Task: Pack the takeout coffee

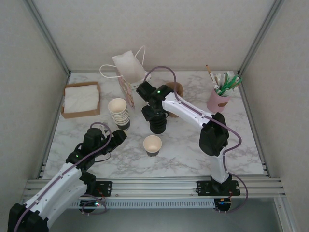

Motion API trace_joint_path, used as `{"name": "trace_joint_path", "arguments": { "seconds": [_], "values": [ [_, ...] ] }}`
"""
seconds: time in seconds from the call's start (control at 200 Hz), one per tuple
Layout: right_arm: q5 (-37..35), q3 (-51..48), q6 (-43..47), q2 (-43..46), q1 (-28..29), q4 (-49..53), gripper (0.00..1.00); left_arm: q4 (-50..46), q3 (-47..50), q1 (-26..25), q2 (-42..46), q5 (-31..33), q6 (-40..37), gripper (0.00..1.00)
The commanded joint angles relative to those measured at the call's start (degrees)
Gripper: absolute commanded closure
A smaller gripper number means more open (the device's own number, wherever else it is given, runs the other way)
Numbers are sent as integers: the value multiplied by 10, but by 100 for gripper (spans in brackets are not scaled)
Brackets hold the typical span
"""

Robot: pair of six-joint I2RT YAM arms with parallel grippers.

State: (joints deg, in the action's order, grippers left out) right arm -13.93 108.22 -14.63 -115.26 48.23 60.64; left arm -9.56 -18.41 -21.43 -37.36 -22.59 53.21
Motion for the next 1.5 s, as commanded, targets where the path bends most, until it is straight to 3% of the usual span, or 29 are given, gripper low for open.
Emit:
{"name": "trace_joint_path", "arguments": {
  "seconds": [0.0,0.18,0.471,1.051,1.242,1.492],
  "values": [
    [10,-13,-13,25,-4,-8,24,36,-27,-21,-4,-13,18,38],
    [23,-27,-19,37,-10,-18,24,55,-44,-74,-22,20,34,50],
    [34,-46,-23,46,-15,-28,24,87,-82,-147,-87,76,35,52],
    [56,-59,-31,56,-24,-35,24,262,-130,-160,-287,51,13,60],
    [61,-67,-33,57,-28,-39,24,284,-146,-165,-333,46,8,56],
    [71,-68,-32,56,-31,-40,24,290,-150,-165,-364,40,6,57]
  ]
}}
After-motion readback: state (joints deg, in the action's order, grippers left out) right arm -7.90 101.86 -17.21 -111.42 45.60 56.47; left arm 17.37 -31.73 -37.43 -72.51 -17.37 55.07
